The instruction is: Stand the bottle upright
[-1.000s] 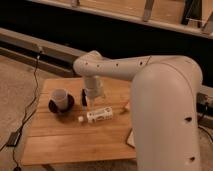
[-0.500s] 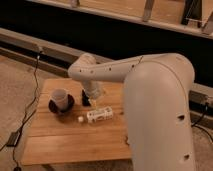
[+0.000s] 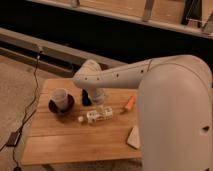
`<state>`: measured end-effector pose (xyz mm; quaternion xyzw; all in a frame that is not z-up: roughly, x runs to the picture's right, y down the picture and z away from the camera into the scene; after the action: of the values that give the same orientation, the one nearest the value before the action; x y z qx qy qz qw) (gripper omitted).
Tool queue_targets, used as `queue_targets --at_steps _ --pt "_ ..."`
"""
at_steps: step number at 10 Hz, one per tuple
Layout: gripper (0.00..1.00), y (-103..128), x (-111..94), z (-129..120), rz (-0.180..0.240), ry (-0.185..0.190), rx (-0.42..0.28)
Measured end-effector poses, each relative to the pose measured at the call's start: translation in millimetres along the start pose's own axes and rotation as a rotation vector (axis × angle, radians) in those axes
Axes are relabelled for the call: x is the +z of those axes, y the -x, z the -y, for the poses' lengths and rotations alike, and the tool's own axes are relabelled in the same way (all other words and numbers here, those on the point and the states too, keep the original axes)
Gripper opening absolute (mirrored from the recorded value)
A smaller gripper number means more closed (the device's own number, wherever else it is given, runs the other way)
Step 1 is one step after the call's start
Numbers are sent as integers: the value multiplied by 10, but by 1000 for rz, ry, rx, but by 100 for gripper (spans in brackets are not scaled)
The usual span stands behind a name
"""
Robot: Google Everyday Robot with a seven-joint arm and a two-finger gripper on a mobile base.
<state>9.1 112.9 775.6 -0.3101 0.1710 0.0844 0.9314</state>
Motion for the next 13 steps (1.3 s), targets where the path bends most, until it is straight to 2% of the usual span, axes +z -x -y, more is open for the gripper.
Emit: queue_targets --at_steps 3,6,8,10,13 --pt "65 -121 203 9 -17 -16 -117" --pt "65 28 446 30 -24 -53 -224" --pt "65 156 587 -12 -30 -57 -274" --pt "65 264 694 -17 -33 -59 -295" --pt "65 396 764 32 -30 -59 -291"
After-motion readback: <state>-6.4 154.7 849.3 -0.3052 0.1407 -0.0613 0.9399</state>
